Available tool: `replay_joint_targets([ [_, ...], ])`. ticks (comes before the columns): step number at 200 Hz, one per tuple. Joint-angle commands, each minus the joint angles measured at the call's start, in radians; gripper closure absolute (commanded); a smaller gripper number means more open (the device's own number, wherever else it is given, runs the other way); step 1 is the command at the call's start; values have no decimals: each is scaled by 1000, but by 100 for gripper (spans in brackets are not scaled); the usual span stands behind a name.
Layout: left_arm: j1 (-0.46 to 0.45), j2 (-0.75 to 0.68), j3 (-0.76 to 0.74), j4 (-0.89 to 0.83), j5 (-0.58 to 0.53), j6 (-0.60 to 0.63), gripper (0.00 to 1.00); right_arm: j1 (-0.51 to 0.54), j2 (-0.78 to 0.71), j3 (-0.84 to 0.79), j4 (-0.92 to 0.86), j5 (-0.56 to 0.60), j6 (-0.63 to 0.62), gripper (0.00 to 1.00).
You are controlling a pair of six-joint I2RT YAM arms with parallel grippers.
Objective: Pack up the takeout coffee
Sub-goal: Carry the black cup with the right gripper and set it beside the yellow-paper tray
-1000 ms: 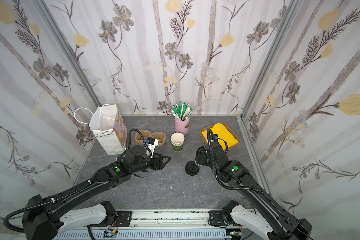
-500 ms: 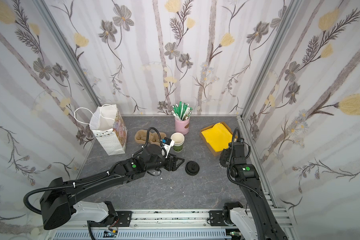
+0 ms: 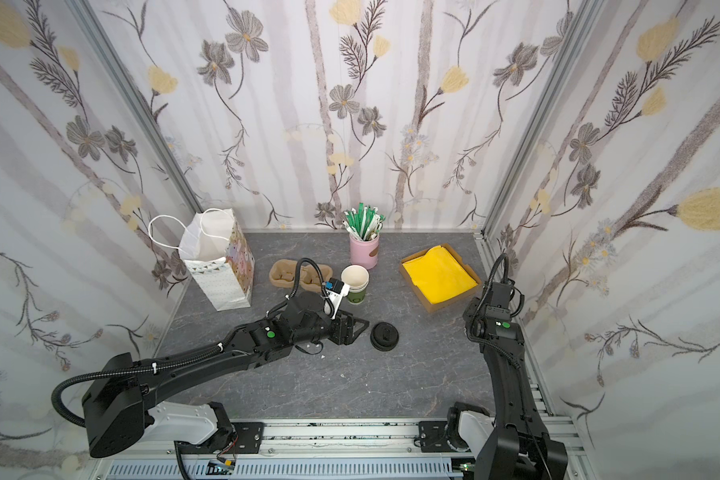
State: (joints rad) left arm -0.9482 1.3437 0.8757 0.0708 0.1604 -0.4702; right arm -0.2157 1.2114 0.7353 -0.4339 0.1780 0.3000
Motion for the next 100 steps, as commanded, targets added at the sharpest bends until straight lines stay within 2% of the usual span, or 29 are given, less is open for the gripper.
replay_joint_targets([
  [1,1,-7,-10,33,-13,4,28,-13,43,-15,83,-40,-34,37],
  [30,-1,-12,-21,35,-25,5,28,-19,84,-23,96,-56,-39,34],
  [60,1,-12,-25,36,-34,8,28,-19,75,-39,104,-73,-28,19],
  [85,1,-7,-25,36,-35,10,28,-20,52,-40,101,-62,-22,14],
  [100,0,-4,-24,37,-32,9,28,-20,38,-34,95,-55,-22,5],
])
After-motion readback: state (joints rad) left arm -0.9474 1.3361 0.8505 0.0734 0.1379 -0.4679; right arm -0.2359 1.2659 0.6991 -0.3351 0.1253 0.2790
